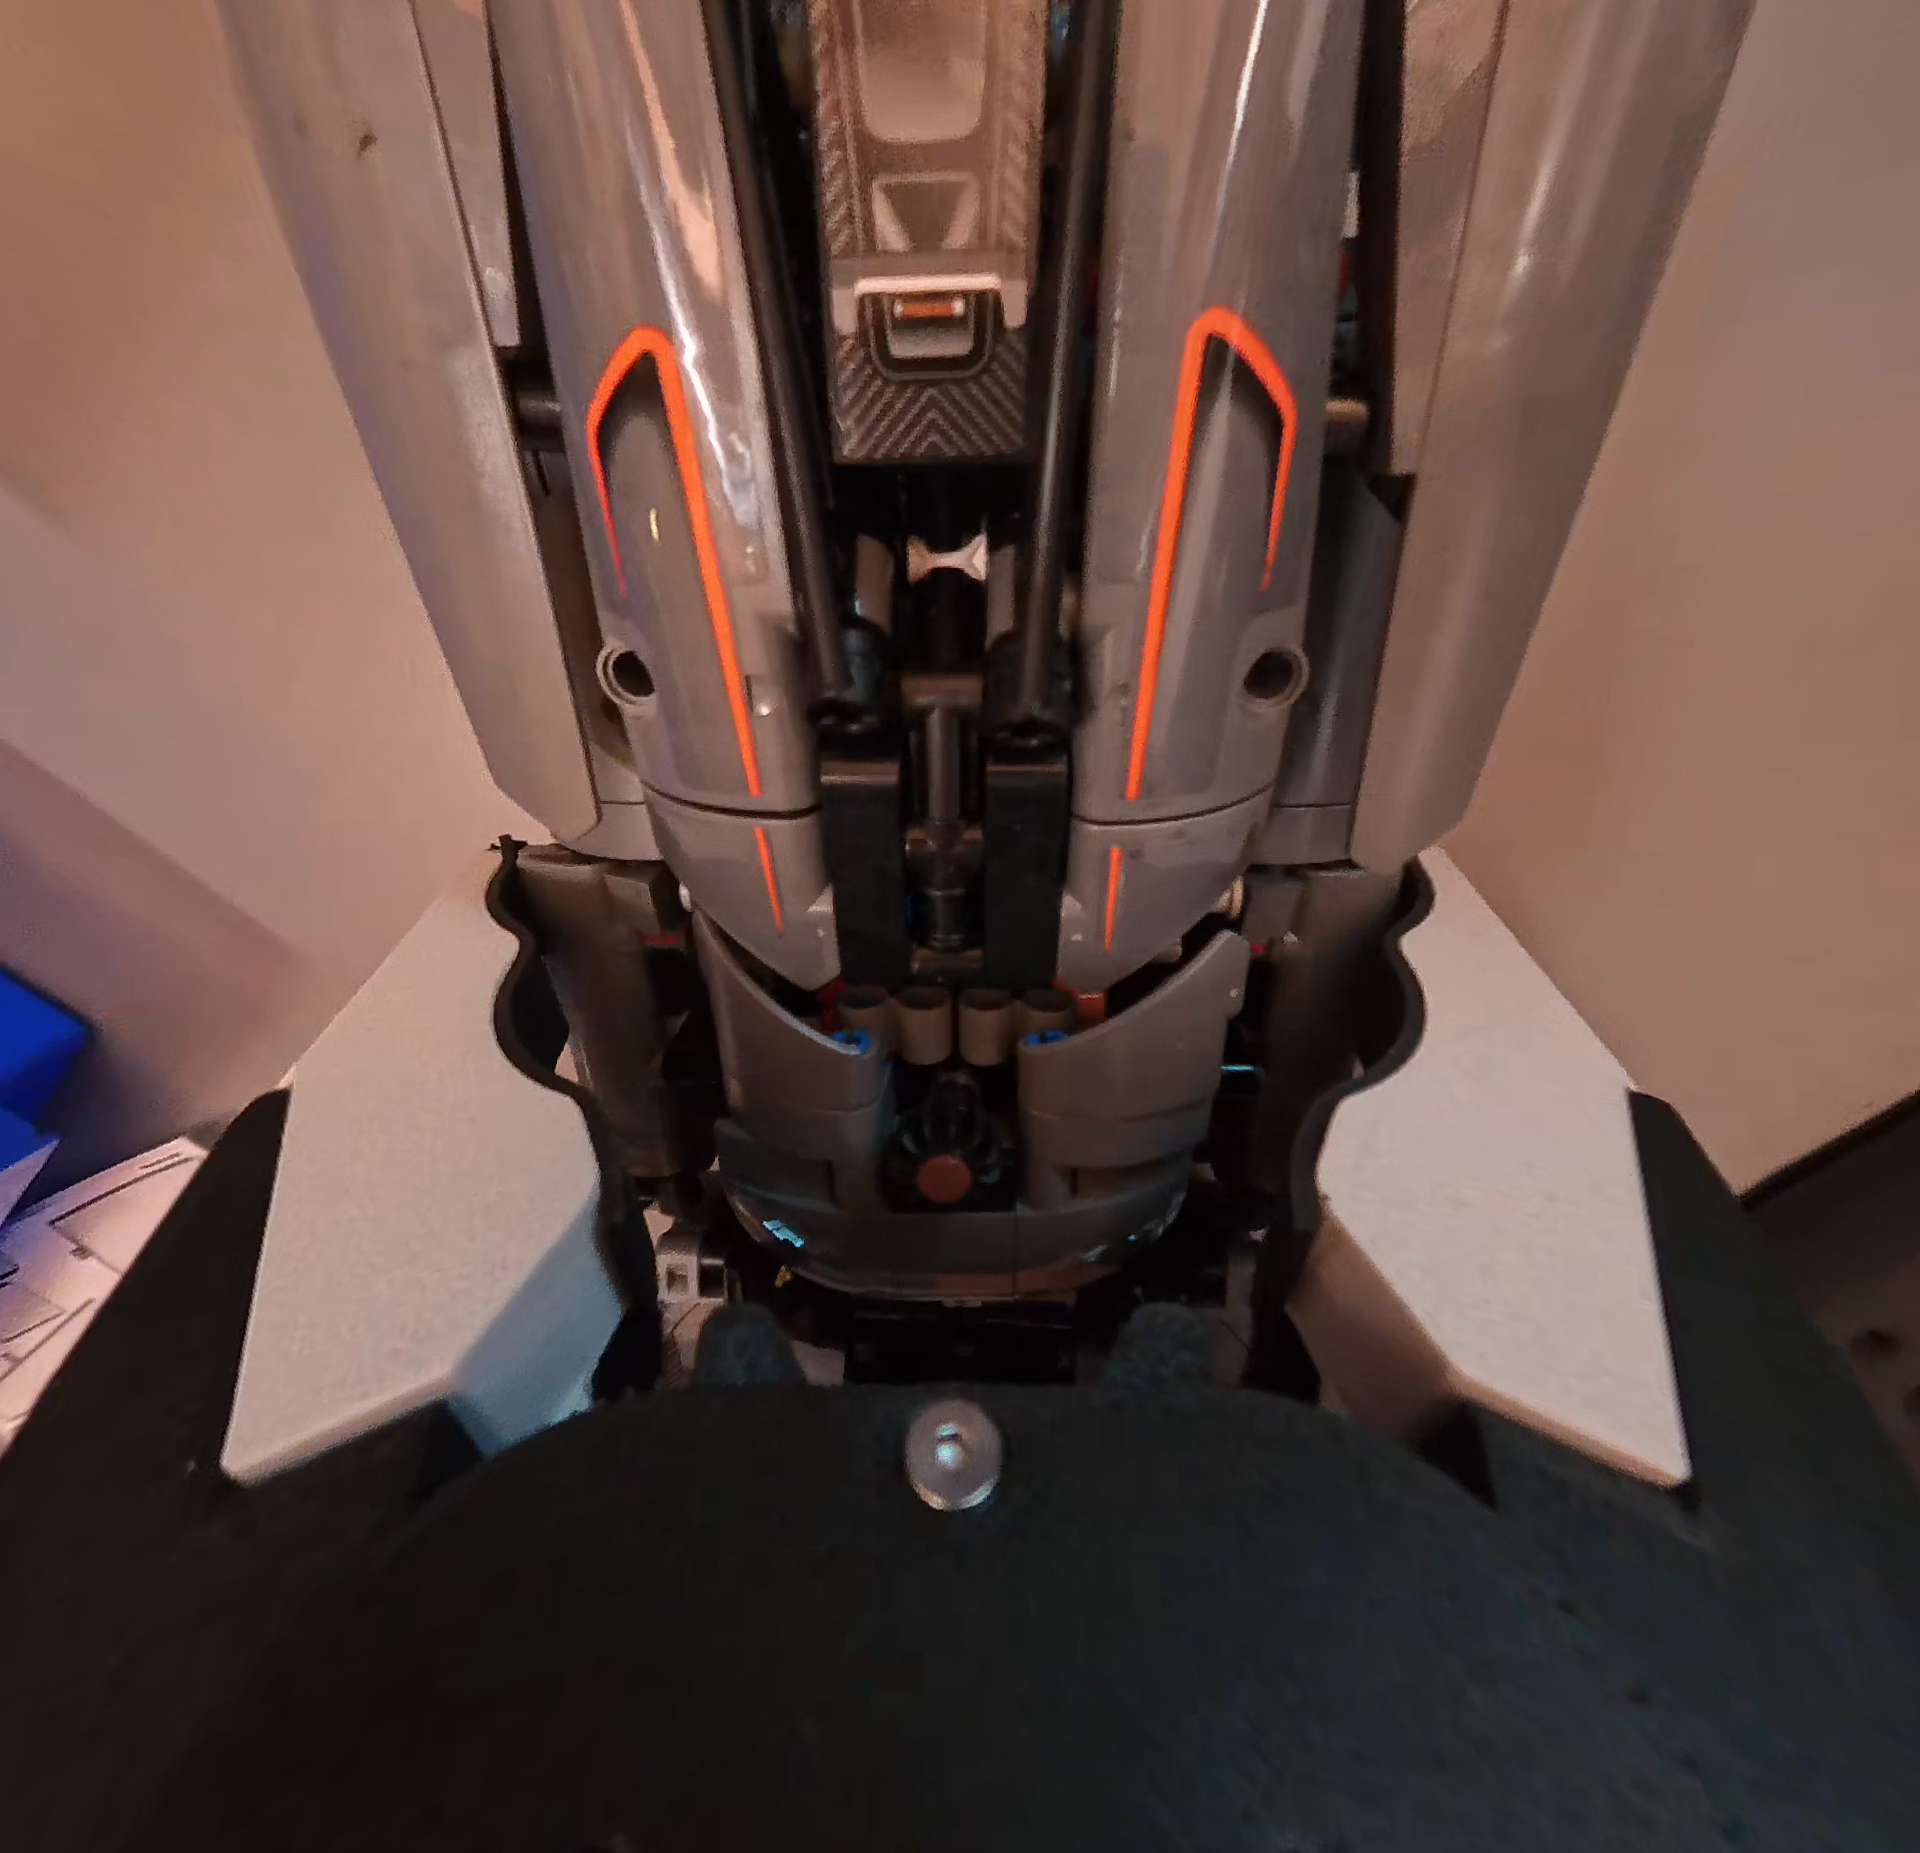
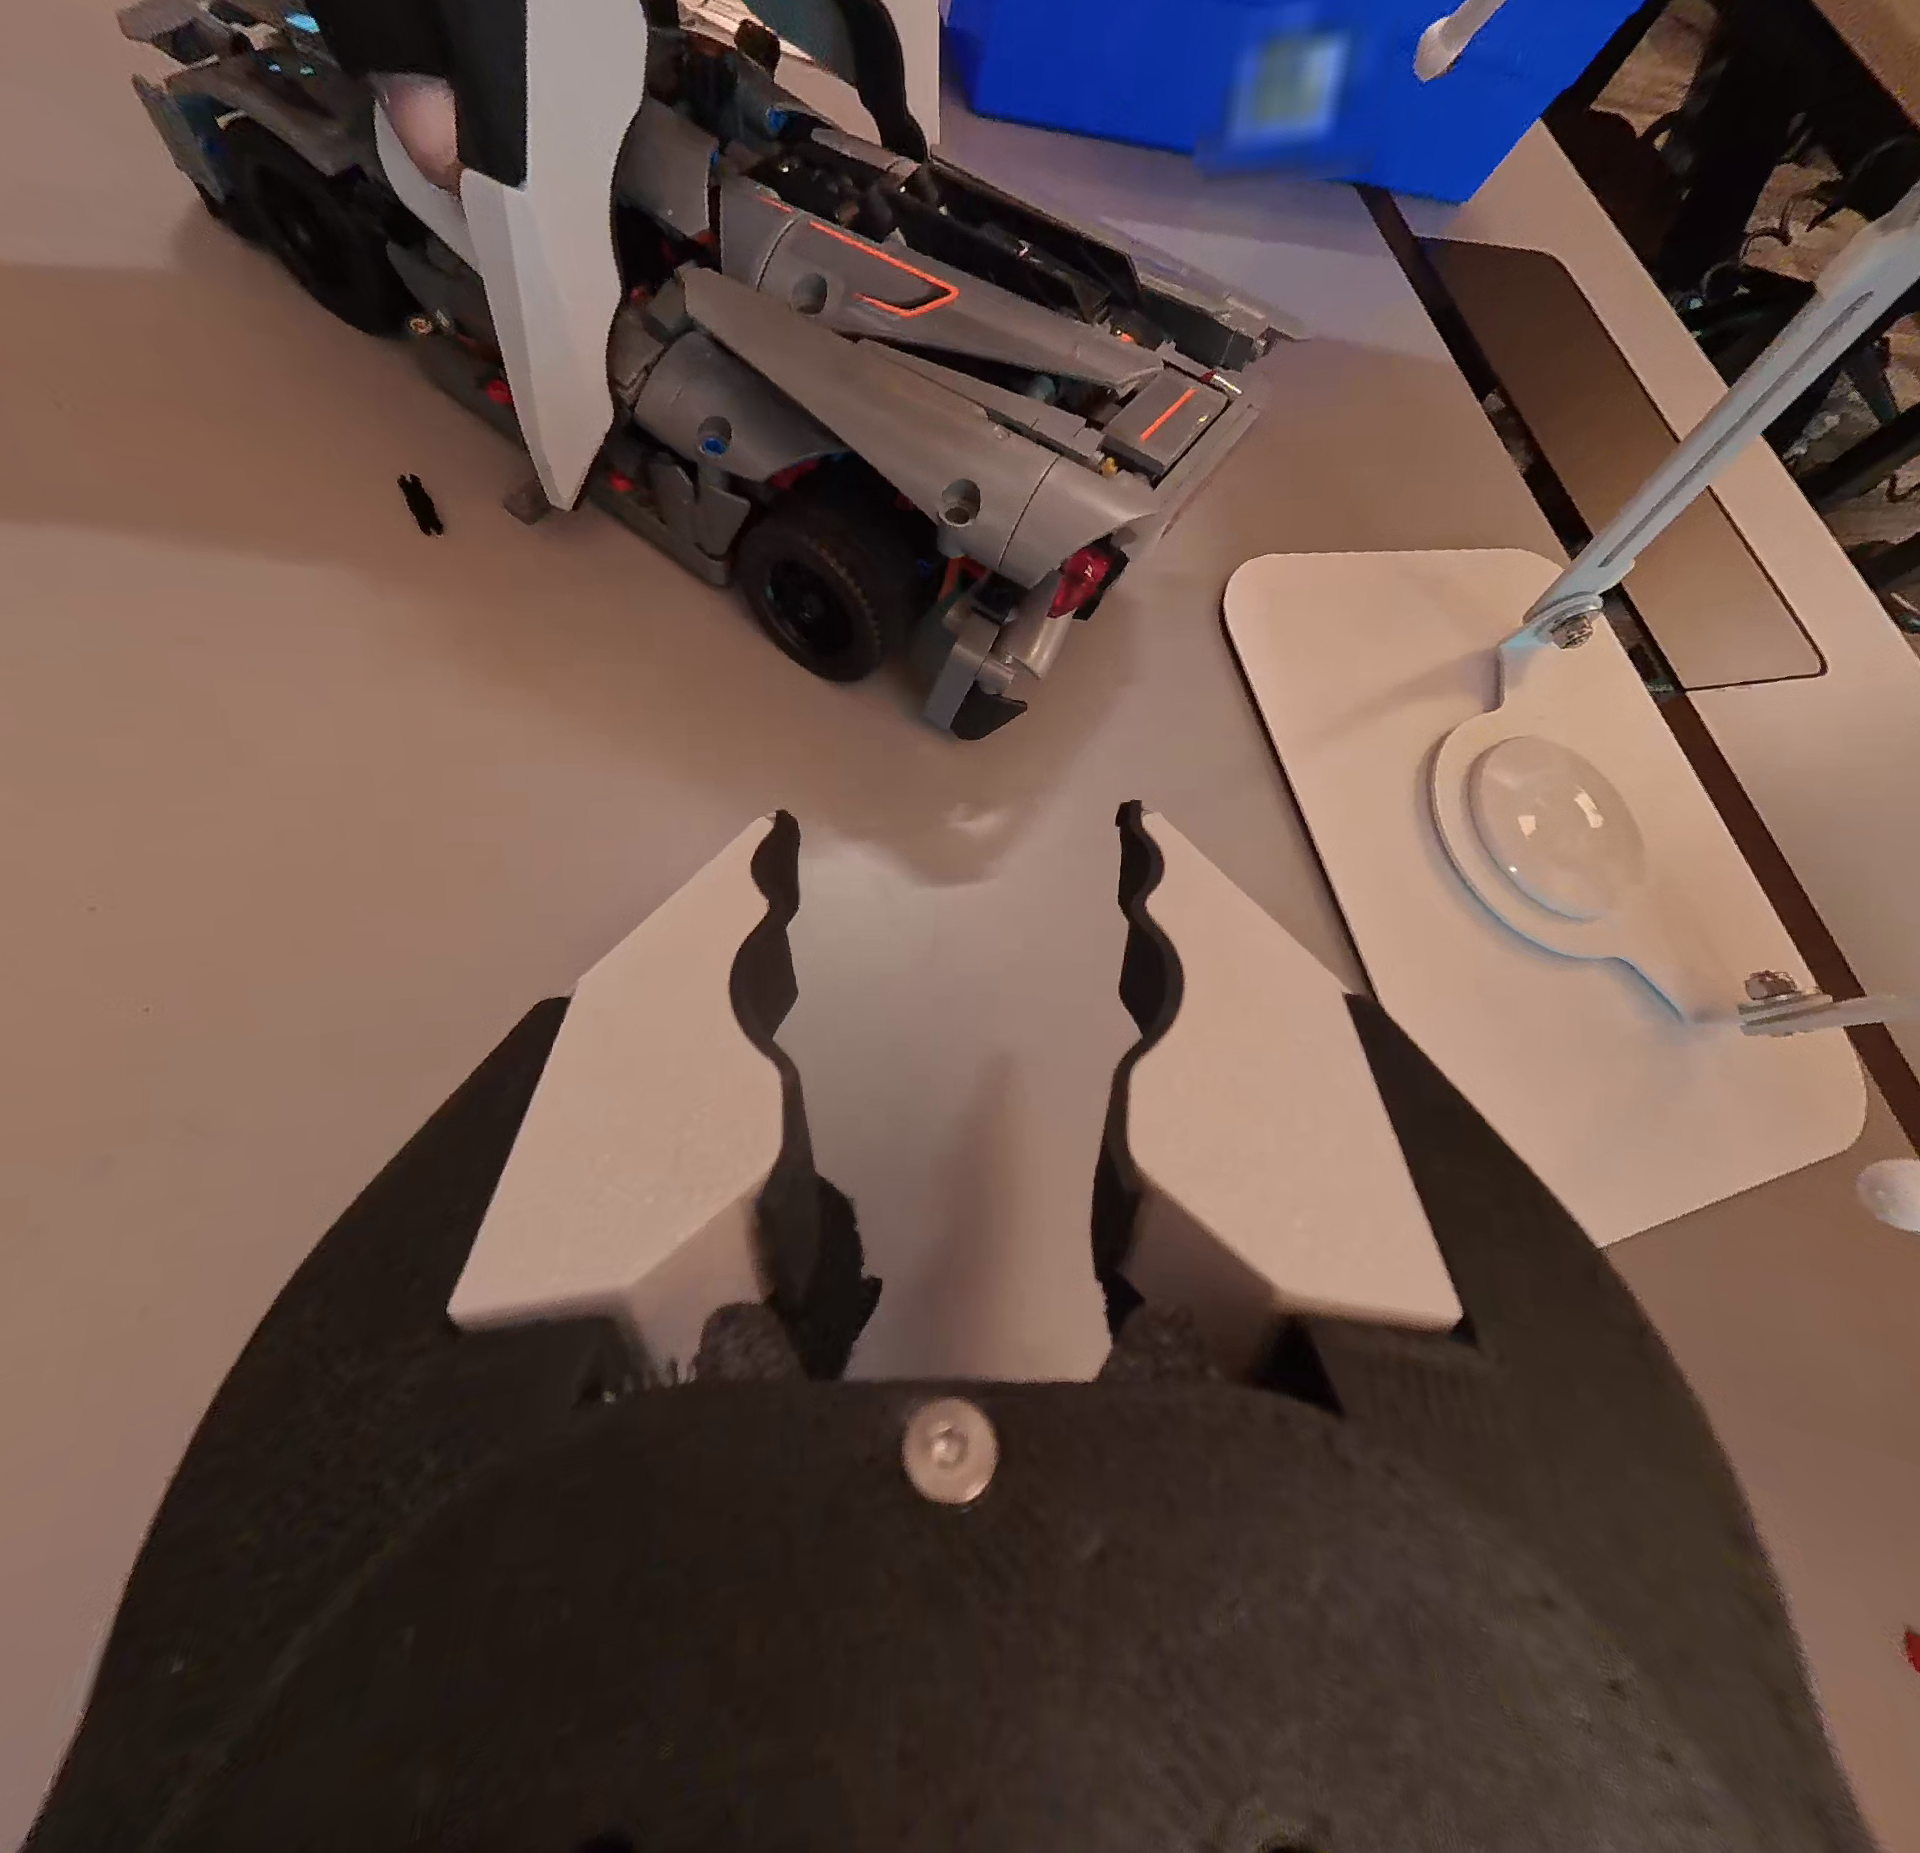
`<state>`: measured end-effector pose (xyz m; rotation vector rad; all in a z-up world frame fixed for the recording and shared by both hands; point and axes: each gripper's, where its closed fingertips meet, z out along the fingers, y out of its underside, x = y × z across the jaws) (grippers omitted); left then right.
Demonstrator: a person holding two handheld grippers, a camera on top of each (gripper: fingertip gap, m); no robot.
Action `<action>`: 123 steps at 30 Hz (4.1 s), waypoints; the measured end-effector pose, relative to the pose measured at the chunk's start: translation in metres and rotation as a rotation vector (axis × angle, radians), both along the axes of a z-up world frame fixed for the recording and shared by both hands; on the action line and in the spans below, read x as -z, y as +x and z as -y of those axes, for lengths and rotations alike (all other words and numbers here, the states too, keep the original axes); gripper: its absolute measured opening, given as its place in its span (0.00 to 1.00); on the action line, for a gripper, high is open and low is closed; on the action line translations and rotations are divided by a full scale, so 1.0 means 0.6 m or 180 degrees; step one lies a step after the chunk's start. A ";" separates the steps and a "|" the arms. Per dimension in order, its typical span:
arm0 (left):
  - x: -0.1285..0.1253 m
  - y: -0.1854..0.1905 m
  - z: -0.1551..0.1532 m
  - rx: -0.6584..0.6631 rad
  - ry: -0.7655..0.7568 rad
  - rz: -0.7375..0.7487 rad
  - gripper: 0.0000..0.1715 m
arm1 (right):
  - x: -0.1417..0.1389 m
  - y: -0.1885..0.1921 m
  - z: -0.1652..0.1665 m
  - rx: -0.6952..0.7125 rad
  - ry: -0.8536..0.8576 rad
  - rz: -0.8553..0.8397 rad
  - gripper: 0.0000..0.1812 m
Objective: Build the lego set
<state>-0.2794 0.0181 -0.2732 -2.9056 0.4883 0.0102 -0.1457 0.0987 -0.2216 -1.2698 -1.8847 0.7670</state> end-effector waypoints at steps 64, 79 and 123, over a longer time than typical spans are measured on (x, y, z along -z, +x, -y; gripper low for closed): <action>-0.066 0.038 -0.110 -0.0221 0.0236 0.1846 0.79 | -0.030 -0.107 0.016 0.0588 0.0113 -0.0407 0.23; -0.072 0.030 -0.125 -0.0084 0.0391 0.1962 0.82 | -0.045 -0.124 -0.011 0.0624 0.0313 -0.0566 0.23; -0.063 0.025 -0.139 -0.0060 -0.0052 0.2165 0.89 | 0.001 -0.169 0.090 0.0104 -0.0776 -0.0050 0.08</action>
